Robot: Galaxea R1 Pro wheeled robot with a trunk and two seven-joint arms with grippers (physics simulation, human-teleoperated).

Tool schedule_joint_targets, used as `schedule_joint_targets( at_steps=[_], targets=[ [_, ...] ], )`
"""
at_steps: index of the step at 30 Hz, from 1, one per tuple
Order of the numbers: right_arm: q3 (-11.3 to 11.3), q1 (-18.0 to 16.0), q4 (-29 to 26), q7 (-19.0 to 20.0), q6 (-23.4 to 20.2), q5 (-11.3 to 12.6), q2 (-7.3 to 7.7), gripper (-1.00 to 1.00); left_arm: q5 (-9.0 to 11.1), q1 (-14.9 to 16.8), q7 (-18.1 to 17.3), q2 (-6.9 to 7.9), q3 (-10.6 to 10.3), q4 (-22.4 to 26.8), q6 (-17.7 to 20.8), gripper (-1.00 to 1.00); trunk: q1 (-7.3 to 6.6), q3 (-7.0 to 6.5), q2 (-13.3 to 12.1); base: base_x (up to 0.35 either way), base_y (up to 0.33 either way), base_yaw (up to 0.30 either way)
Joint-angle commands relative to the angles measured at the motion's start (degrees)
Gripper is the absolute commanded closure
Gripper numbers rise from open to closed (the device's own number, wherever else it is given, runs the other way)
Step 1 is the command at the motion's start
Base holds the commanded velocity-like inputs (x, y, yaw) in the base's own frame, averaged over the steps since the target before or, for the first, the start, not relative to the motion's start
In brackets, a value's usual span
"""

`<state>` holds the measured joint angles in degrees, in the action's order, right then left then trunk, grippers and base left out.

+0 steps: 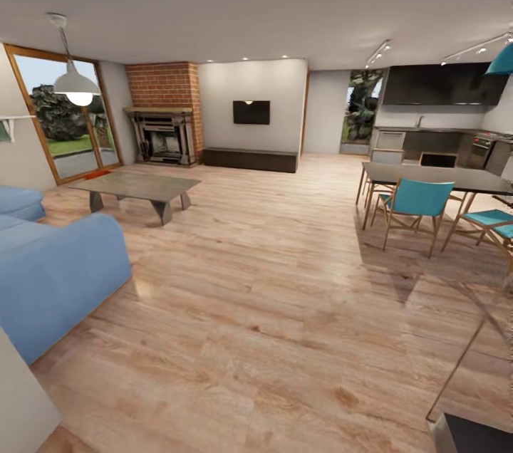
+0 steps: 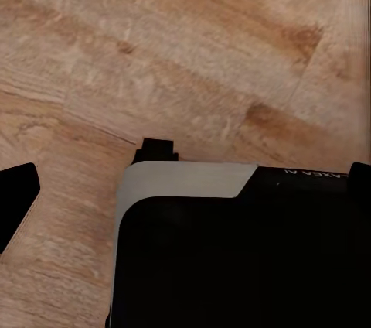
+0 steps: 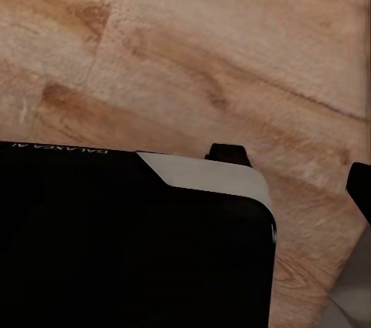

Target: Move the two storage containers from the living room to the garage. In the garage, place one container on the floor and stack the other container on top of it (either order is fine).

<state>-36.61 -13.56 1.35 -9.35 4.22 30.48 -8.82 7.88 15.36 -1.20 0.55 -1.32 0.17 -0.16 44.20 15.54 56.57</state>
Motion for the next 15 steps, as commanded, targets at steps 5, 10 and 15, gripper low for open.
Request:
schedule_joint_targets(
  at_steps=[5, 10, 15],
  targets=[
    [-0.5, -0.1, 0.1, -0.1, 0.3, 0.5, -0.05, -1.0, 0.6, 0.0, -0.1, -0.02, -0.2, 0.0, 0.0, -1.0, 0.04, 0.07, 0.0, 0.322, 0.0, -0.196],
    [-0.5, -0.1, 0.1, -0.1, 0.3, 0.5, -0.05, -1.0, 0.6, 0.0, -0.1, -0.02, -0.2, 0.0, 0.0, -1.0, 0.04, 0.07, 0.0, 0.322, 0.0, -0.149],
    [-0.5, -0.1, 0.1, -0.1, 0.3, 0.5, -0.05, -1.0, 0.6, 0.0, -0.1, -0.02, -0.2, 0.0, 0.0, -1.0, 0.04, 0.07, 0.0, 0.322, 0.0, -0.032]
  ],
)
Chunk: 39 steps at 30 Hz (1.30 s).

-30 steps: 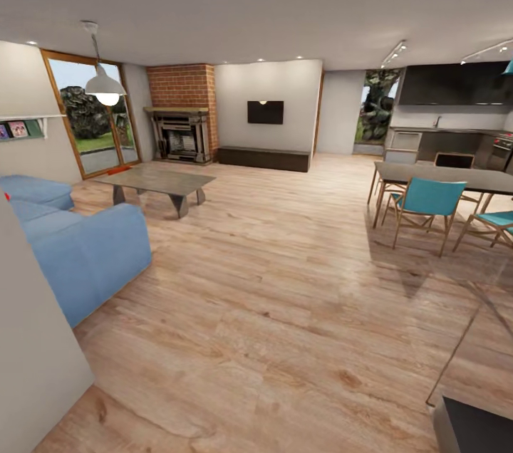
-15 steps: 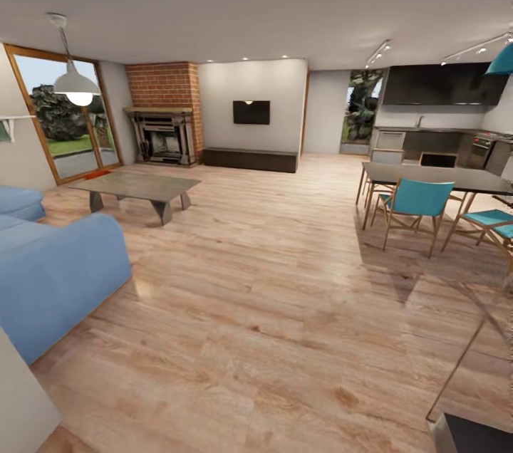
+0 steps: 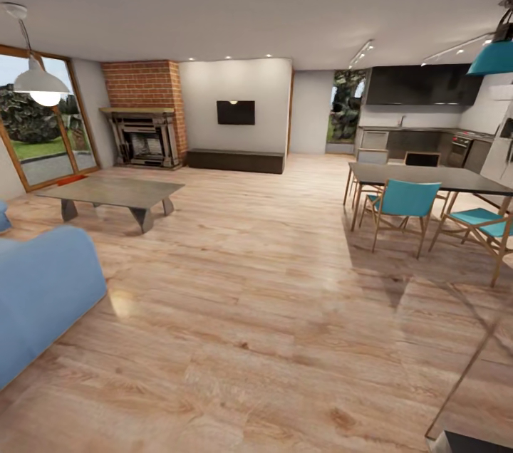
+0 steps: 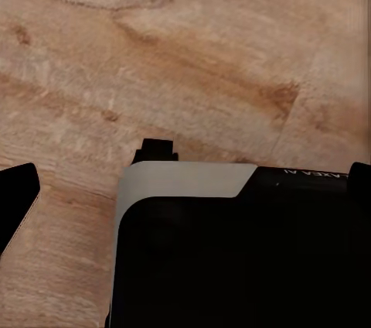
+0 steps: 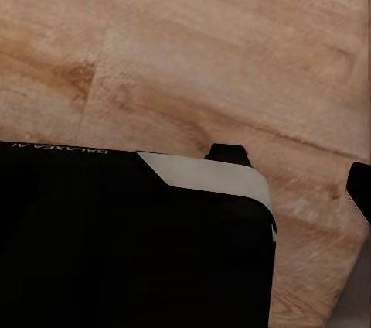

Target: Move the two storage containers from the living room to the garage. In the garage, place one container on the floor and stack the other container on top of it (either order is fine).

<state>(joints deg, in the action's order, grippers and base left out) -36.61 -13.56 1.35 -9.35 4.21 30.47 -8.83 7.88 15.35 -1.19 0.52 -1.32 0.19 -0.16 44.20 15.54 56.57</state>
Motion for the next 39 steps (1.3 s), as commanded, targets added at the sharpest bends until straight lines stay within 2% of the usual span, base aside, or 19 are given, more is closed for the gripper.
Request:
schedule_joint_targets(
  at_steps=[1, 39],
  targets=[
    [-0.5, -0.1, 0.1, -0.1, 0.3, 0.6, -0.05, -1.0, 0.6, 0.0, -0.1, 0.01, -0.2, 0.0, 0.0, -1.0, 0.04, 0.07, 0.0, 0.322, 0.0, -0.005],
    [-0.5, -0.1, 0.1, -0.1, 0.3, 0.6, -0.05, -1.0, 0.6, 0.0, -0.2, -0.06, -0.2, 0.0, 0.1, -1.0, 0.04, 0.07, 0.0, 0.322, 0.0, 0.0]
  ],
)
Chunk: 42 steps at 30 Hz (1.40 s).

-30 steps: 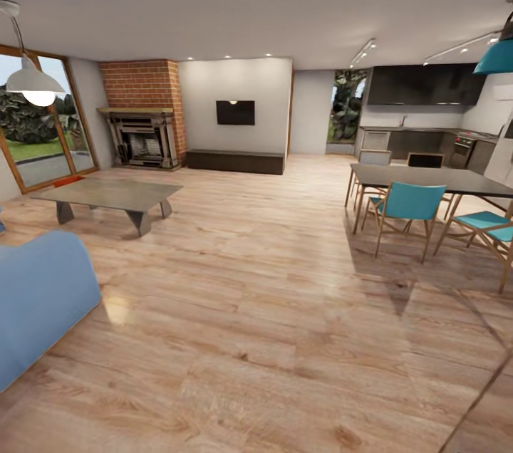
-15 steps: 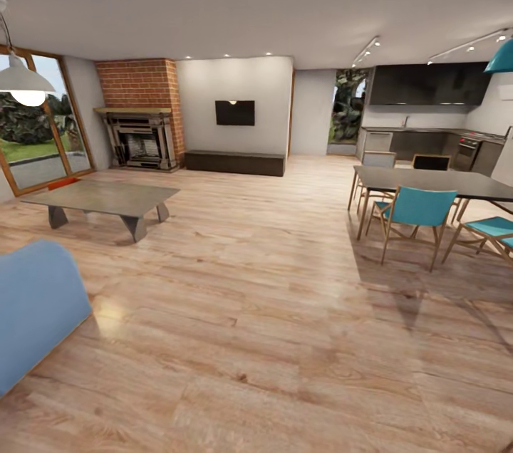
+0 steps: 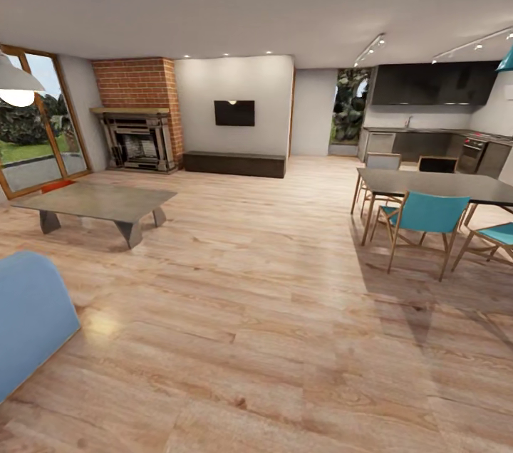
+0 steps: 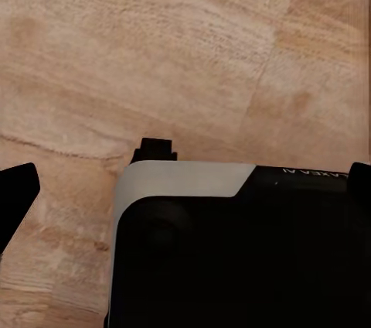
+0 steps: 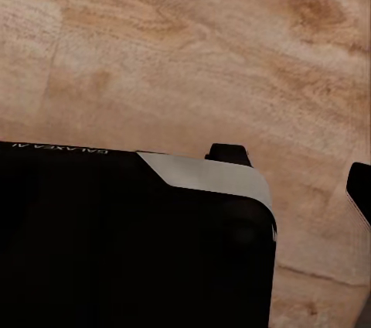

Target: Move the two storage containers from the living room to the garage. In the garage, place one container on the floor and stack the other container on top of it (either order is fine).

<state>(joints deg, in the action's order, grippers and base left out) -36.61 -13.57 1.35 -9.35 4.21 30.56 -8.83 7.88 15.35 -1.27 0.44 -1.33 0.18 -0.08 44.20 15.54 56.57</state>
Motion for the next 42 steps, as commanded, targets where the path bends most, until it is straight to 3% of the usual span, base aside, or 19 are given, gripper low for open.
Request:
schedule_joint_targets(
  at_steps=[1, 42],
  targets=[
    [-0.5, -0.1, 0.1, -0.1, 0.3, 0.6, -0.05, -1.0, 0.6, 0.0, -0.1, 0.0, -0.2, 0.0, 0.0, -1.0, 0.04, 0.07, 0.0, 0.322, 0.0, 0.0],
    [-0.5, -0.1, 0.1, -0.1, 0.3, 0.6, -0.05, -1.0, 0.6, 0.0, -0.1, 0.08, -0.2, 0.0, -0.1, -1.0, 0.04, 0.07, 0.0, 0.322, 0.0, 0.0]
  ],
)
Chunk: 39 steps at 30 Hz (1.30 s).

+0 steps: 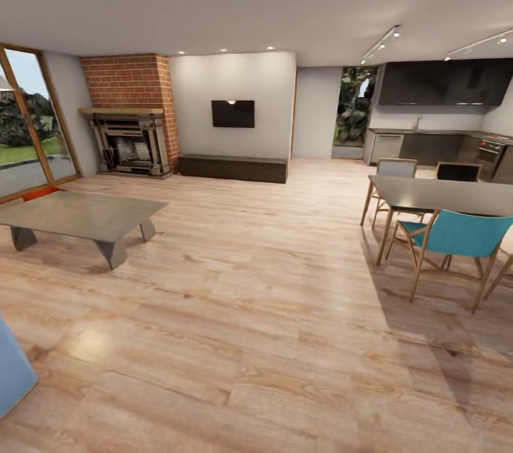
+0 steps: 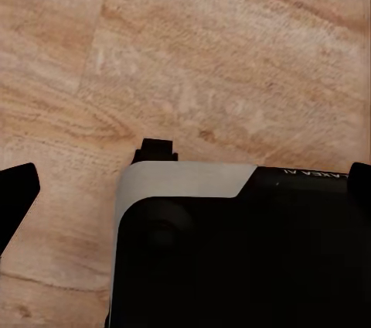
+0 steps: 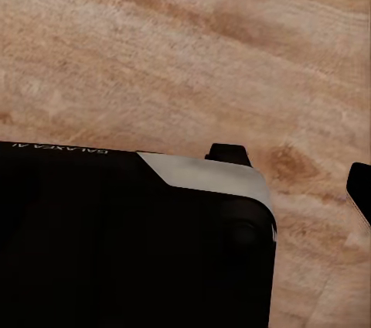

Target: Move the two storage containers from the living room to the garage. In the garage, place one container on the floor and stack the other container on top of it (either order is fine).

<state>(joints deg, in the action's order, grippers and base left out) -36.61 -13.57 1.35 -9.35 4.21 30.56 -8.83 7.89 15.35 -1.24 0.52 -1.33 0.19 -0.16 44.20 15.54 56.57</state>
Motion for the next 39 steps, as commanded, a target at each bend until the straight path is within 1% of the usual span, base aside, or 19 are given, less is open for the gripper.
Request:
schedule_joint_targets(
  at_steps=[1, 39],
  targets=[
    [-0.5, -0.1, 0.1, -0.1, 0.3, 0.6, -0.05, -1.0, 0.6, 0.0, -0.1, 0.01, -0.2, 0.0, 0.0, -1.0, 0.04, 0.07, 0.0, 0.322, 0.0, 0.0],
    [-0.5, -0.1, 0.1, -0.1, 0.3, 0.6, -0.05, -1.0, 0.6, 0.0, -0.1, 0.01, -0.2, 0.0, 0.1, -1.0, 0.04, 0.07, 0.0, 0.322, 0.0, 0.0]
  ],
)
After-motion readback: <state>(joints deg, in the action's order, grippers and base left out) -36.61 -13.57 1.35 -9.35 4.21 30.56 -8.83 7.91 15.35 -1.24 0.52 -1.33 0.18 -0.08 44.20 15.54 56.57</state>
